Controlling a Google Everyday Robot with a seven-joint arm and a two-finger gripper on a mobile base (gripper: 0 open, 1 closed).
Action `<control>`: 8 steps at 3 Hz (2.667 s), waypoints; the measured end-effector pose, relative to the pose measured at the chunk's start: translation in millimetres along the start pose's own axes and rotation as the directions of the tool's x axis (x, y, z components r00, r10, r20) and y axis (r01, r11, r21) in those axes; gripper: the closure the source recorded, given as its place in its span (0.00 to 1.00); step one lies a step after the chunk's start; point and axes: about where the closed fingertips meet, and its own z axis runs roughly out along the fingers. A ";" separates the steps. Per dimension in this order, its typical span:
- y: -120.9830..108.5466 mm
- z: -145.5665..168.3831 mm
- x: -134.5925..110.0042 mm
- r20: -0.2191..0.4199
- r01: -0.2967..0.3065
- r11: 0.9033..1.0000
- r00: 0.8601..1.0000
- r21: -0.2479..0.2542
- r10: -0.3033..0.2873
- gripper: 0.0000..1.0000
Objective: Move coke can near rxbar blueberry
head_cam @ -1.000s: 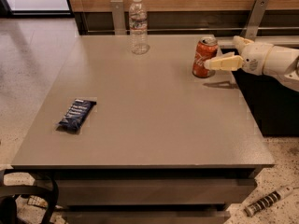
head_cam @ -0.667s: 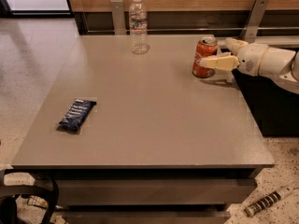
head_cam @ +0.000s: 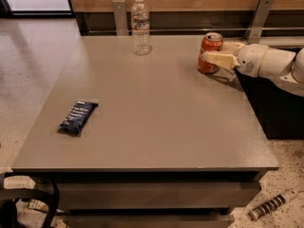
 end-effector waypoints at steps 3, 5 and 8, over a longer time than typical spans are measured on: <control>4.3 6.1 -1.3 -0.001 -0.001 1.000 1.000 -0.012 0.001 1.00; 35.9 3.4 -35.2 -0.055 0.022 0.998 0.998 -0.054 -0.025 1.00; 174.8 23.4 -27.8 -0.030 0.062 0.985 0.997 -0.161 -0.067 1.00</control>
Offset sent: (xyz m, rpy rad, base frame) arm 0.0006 0.0029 -0.0003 0.0008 0.0004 0.0043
